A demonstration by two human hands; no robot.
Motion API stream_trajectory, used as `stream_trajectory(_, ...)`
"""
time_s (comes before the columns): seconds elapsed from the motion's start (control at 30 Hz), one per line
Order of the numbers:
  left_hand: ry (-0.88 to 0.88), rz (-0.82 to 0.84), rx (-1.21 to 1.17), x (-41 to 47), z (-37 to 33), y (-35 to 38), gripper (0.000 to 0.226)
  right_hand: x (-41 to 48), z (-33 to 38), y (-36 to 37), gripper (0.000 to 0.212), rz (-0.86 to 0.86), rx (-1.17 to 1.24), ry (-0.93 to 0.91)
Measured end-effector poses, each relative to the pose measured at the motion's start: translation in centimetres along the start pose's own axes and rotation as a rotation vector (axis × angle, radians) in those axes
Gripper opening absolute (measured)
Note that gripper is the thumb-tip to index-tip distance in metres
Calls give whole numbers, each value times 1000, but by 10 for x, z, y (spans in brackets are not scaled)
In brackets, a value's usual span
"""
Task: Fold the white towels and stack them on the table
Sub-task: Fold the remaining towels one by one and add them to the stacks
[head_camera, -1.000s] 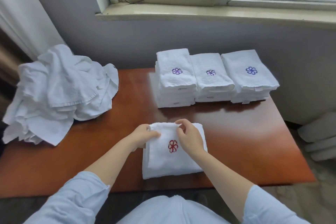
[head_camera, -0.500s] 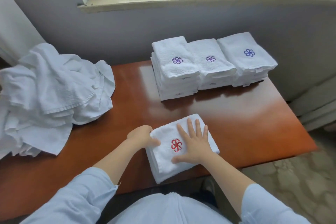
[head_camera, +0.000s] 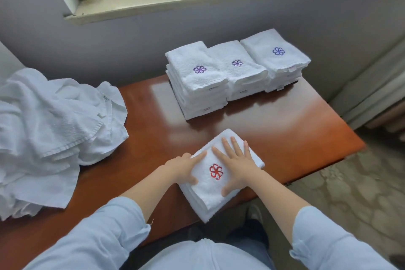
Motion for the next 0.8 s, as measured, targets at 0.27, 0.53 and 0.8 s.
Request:
stream_trajectory(0.27, -32, 56, -130, 5, -12, 11, 121, -44, -12, 14, 103, -209, 74, 238)
stream_trajectory(0.53, 8, 19, -295, 3, -38, 22, 132, -79, -16, 35, 76, -303, 613, 540)
stream_trajectory(0.8, 148, 236, -808, -3, -42, 13, 99, -94, -12, 47, 71, -402, 1020, 670)
Point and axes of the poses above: each hand's wrist, its own x-axis towards the middle knuckle, its own y-axis out of the palm, z = x × y, the point moved 2 cm from there along x, towards the middle knuckle, and after that the axes turned 14 degrees about x, right-handed, at the moved point
